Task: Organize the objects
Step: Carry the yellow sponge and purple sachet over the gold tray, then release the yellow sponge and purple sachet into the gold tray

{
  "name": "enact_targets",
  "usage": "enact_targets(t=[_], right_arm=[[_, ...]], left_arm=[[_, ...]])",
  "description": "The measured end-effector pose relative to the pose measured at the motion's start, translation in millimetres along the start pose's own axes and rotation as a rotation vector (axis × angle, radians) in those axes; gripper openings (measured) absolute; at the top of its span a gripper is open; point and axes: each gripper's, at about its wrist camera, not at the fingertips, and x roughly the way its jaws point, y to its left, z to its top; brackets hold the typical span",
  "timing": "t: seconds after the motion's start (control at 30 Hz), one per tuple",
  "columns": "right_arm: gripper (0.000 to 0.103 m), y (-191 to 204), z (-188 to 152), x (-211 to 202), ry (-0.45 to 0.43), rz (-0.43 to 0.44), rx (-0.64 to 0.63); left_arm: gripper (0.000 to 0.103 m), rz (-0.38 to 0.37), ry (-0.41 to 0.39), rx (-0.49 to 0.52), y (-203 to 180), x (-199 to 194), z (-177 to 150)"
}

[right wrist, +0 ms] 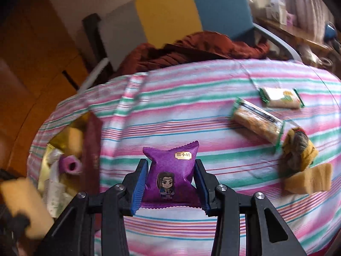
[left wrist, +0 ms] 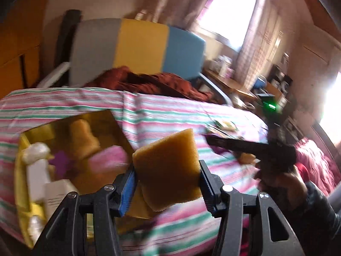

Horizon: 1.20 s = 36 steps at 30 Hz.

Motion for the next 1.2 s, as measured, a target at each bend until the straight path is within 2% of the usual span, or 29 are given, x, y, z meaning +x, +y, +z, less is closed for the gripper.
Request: enact_targets(t=[0.17,0.43,0.6,0.97,1.0,1.03,1.07,1.1,1.2], right_arm=[[0.044,50.8,-2.0,-14.2,-0.028,0.097,-0.097],[0.044,131.5,-18.9,-10.0,0.011,0.21,-0.258],[0.044,158.8,-33.2,4.0,0.063,0.24,-0.304],[0.045,176.4,-53.6,30.8,0.164,0.242,-0.341],[0.054,177.0,-55.2,32.4,0.169,0.239,-0.345],[0.069,178.0,-57.4,33.4,0.17,0.238,-0.353],[0.075,179.2,-59.2,34.3,0.172,0.236,-0.36],[0.079,180.1,-60.5,34.7,0.172,0.234,-0.364],[0.08,182.1,-63.6,35.1,0.173,0.234,-0.363]], left_arm=[[0.055,0.126,-0.056,-0.084,50.9,-23.3,2.5],[0.055,0.243,-0.108,-0.217,118.7,-49.0,3.6],[0.055,0.272,-0.111,-0.246,141.6,-54.6,1.9],[0.057,0.3,-0.066,-0.255,161.2,-31.1,9.1],[0.059,0.299,-0.065,-0.256,162.3,-28.5,10.2],[0.06,0.294,-0.057,-0.252,162.6,-25.2,11.1],[0.062,0.292,-0.049,-0.247,162.4,-22.6,11.9],[0.065,0.299,-0.044,-0.244,161.6,-20.3,12.0],[0.074,0.306,-0.053,-0.24,157.7,-20.6,11.0]])
